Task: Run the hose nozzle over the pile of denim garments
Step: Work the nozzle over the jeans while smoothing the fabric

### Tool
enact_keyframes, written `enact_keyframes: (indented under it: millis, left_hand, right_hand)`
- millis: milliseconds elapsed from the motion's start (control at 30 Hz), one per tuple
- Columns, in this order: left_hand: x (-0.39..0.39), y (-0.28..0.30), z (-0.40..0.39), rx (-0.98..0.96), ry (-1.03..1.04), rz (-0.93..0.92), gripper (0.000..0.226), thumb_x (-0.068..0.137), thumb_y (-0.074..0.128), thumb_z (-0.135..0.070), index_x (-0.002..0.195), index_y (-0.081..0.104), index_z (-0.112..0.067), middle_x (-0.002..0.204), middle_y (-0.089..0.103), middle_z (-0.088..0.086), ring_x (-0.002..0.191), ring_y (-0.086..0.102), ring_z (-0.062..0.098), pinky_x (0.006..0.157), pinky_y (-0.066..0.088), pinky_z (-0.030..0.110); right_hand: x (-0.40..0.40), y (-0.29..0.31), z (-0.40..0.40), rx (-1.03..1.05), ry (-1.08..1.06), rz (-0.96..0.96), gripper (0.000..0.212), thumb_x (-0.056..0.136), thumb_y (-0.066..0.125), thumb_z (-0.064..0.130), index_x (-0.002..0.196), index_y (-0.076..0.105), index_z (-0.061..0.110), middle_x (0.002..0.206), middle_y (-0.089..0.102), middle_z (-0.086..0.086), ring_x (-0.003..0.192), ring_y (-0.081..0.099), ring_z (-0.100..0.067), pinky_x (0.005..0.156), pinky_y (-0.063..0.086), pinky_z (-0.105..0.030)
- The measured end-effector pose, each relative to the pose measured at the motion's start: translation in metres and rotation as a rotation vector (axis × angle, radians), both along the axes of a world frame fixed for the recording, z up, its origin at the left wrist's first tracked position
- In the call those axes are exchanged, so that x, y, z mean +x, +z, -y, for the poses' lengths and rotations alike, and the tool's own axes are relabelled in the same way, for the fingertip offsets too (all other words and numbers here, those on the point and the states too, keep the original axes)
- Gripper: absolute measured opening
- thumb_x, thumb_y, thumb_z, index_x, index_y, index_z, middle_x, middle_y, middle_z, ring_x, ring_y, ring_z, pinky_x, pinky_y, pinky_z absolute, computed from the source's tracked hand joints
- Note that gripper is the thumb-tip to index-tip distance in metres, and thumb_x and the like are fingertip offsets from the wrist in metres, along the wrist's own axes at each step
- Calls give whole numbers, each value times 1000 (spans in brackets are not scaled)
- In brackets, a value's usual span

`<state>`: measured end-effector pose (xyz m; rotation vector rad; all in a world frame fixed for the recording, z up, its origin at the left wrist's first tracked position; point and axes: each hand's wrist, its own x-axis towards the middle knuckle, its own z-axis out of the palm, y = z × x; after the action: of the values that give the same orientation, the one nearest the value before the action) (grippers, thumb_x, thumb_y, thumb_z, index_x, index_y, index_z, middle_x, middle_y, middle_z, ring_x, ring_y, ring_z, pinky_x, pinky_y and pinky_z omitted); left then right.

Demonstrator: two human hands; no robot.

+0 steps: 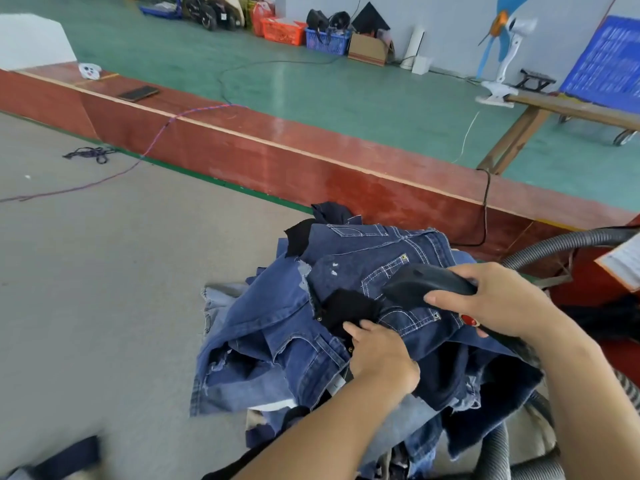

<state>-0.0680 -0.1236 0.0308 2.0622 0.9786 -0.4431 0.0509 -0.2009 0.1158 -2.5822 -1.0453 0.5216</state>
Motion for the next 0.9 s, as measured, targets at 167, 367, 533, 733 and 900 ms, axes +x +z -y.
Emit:
enact_keyframes:
  millis: [167, 367, 533, 733, 900]
  left_hand:
    - [-5, -7, 2, 83, -173, -114, 99, 94, 61, -21, 150, -19, -5, 152, -25, 30, 146, 15, 36, 112, 32, 42]
    - [-7, -15, 7, 98, -240, -177, 108, 91, 64, -16, 146, -29, -10, 147, -39, 25, 148, -9, 32, 119, 9, 52]
    - [-7, -16, 11, 135, -286, -206, 107, 90, 61, -7, 146, -29, -15, 143, -42, 28, 147, -13, 33, 118, 8, 54]
    - [-2, -22, 14, 151, -261, -178, 103, 91, 59, -5, 148, -26, -17, 145, -41, 27, 147, -13, 32, 120, 9, 48]
    - [-2, -27, 13, 175, -277, -186, 98, 94, 56, -12, 148, -26, -15, 146, -39, 25, 147, -14, 31, 119, 9, 48]
  right_hand:
    - [0, 10, 4, 128, -40, -36, 17, 74, 71, 54, 76, 64, 39, 52, 61, 4, 43, 61, -20, 65, 53, -37]
    - [-12, 3, -4, -66, 48, 11, 34, 73, 67, 59, 80, 63, 26, 53, 61, 5, 42, 61, -15, 64, 51, -34]
    - [-15, -9, -14, -186, 86, 144, 32, 73, 65, 60, 83, 61, 29, 56, 63, 12, 40, 60, -8, 64, 53, -30]
    - [-14, -20, -19, -230, 111, 263, 24, 76, 65, 58, 87, 59, 37, 60, 54, 14, 44, 48, 2, 57, 43, -24]
    - [-16, -28, -24, -237, 134, 329, 29, 78, 64, 58, 97, 60, 36, 82, 59, 16, 76, 55, -9, 62, 41, -29]
